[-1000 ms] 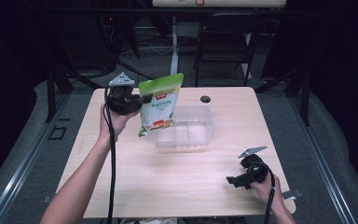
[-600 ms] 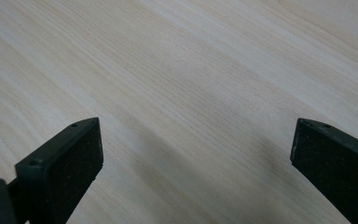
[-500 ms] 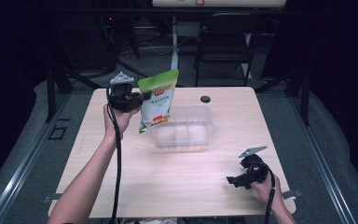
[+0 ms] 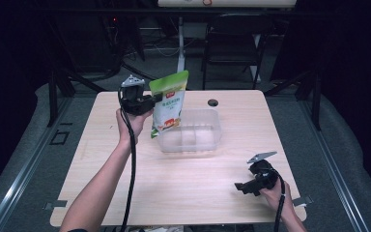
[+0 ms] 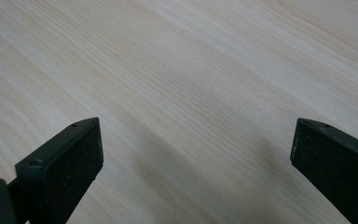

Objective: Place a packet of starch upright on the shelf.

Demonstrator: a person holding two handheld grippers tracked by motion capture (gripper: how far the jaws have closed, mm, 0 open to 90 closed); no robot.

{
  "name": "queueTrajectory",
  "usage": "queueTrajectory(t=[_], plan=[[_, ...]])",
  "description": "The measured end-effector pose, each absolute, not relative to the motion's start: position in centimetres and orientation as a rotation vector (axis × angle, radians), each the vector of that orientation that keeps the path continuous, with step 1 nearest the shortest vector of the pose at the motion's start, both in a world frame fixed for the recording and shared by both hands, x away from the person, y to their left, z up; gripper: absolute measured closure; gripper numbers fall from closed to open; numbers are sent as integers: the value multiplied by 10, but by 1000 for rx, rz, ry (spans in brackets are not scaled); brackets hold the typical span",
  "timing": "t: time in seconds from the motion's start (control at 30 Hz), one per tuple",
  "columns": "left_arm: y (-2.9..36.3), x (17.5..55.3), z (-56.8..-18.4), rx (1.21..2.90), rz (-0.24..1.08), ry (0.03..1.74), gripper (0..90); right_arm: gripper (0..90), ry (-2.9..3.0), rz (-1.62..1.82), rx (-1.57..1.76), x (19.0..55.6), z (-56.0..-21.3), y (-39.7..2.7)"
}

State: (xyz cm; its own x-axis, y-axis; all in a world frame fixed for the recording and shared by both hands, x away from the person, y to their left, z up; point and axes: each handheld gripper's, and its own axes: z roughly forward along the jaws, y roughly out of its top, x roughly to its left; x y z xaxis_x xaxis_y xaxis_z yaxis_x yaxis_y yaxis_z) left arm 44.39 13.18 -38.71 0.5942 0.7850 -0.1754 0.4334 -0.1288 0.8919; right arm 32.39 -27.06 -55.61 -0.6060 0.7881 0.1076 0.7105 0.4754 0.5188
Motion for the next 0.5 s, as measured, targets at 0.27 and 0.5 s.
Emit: queueTrajectory(t=[0.27, 0.5], plan=[[124, 448, -394, 1722, 430, 1039, 899, 19, 2563, 811, 1321, 323, -556, -270], [122, 448, -398, 1697, 448, 1066, 899, 19, 2565, 812, 1319, 323, -556, -270]])
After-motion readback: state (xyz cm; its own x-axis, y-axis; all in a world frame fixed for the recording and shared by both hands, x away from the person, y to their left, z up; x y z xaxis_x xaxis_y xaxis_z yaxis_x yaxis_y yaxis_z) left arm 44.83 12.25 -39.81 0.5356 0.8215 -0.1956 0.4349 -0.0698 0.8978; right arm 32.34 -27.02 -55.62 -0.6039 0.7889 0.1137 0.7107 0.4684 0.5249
